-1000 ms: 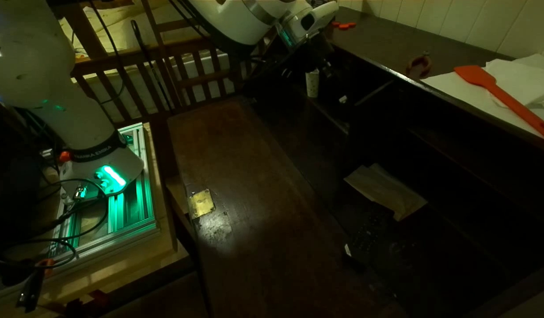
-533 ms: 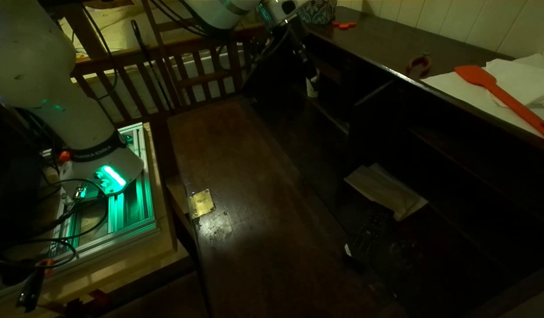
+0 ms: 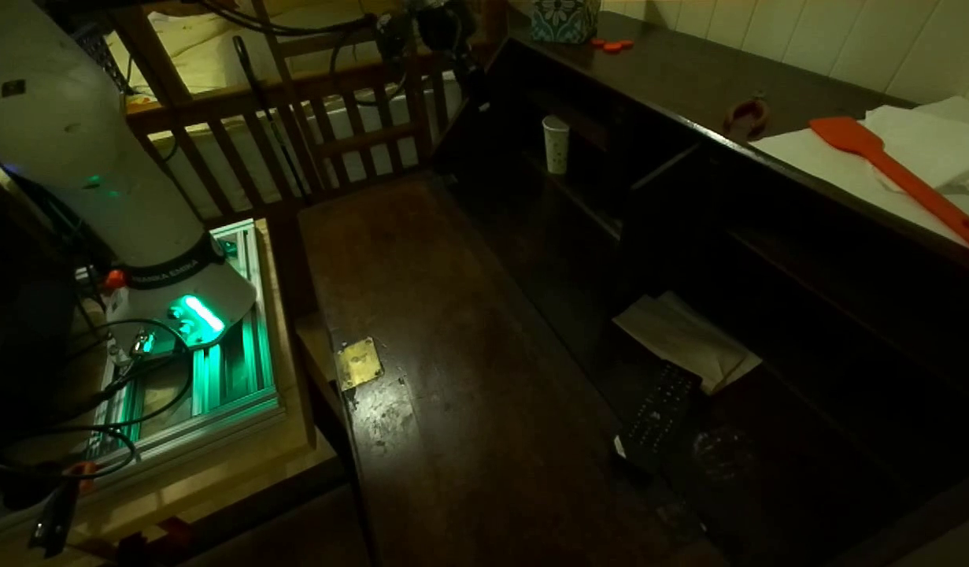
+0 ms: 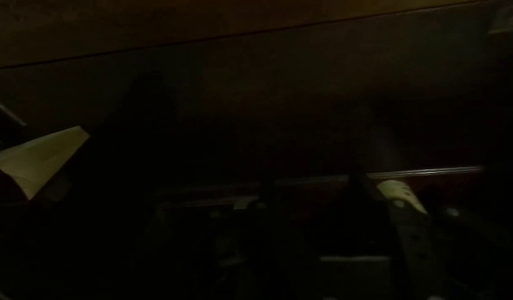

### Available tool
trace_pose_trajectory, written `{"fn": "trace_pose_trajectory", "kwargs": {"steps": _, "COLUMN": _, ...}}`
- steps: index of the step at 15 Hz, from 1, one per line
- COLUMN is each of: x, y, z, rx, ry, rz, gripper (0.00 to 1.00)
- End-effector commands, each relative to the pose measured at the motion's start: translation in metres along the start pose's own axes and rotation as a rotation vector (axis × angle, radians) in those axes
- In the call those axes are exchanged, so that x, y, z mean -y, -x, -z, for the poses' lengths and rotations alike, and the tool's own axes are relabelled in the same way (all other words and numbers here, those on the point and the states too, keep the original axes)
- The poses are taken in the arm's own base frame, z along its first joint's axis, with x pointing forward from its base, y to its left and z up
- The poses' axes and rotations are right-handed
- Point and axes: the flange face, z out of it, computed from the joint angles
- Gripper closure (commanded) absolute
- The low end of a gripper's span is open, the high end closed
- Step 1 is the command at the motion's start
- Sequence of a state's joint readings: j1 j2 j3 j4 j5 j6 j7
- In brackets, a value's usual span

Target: Open the small door on the desk

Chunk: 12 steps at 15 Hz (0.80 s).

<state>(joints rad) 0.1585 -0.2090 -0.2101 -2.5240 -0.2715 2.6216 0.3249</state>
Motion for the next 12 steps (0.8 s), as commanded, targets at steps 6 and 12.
{"fn": "trace_pose_trajectory", "kwargs": {"steps": 6, "x": -0.071, "y": -0.004, "z": 0.113, "rx": 0.247, "ry": -0.411, "rz": 0.136, "gripper": 0.00}}
{"fn": "trace_pose_trajectory", "kwargs": {"steps": 12, "x": -0.101, "y": 0.003, "z": 0.121, "rx": 0.349, "ry": -0.383, "rz": 0.084, "gripper": 0.00}}
